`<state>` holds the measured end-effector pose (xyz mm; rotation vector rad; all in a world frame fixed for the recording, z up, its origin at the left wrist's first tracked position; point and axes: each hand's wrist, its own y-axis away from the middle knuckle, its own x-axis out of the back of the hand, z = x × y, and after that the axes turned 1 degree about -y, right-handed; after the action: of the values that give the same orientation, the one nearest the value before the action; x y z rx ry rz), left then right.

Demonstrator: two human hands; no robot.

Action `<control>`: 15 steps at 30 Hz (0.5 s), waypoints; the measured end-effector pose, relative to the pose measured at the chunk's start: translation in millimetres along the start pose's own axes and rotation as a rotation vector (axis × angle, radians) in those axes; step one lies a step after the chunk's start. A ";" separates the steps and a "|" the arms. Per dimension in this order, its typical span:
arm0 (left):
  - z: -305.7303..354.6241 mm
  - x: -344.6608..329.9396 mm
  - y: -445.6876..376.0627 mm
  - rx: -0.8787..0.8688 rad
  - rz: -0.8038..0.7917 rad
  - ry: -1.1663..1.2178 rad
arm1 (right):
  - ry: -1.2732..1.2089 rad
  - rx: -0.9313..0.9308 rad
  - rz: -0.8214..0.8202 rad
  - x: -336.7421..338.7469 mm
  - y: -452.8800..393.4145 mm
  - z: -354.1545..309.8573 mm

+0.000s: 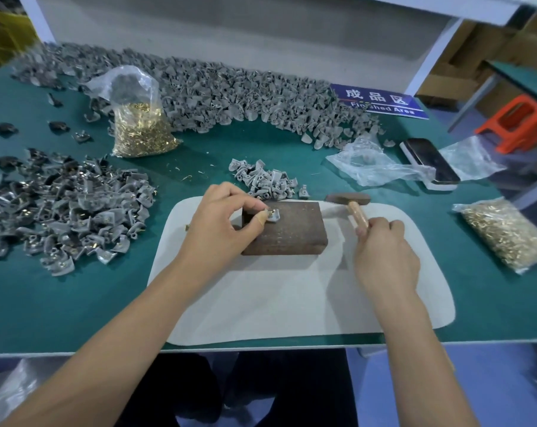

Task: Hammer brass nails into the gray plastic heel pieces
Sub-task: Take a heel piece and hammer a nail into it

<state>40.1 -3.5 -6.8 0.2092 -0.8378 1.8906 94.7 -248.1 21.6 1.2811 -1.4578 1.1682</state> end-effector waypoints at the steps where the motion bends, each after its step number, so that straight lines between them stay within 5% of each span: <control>1: 0.5 0.7 0.1 -0.003 0.004 -0.017 | -0.064 0.018 0.020 5.5 -2.0 3.1; 7: 3.3 2.1 -0.3 0.022 -0.018 -0.021 | -0.723 0.146 -0.174 41.1 5.8 -2.9; 15: 6.0 6.5 -3.0 0.039 -0.031 -0.018 | -0.261 0.431 -0.157 43.3 34.1 -29.7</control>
<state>38.3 -1.8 2.2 0.2616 -0.8060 1.8796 56.3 -226.4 66.0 1.8677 -1.2942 1.2886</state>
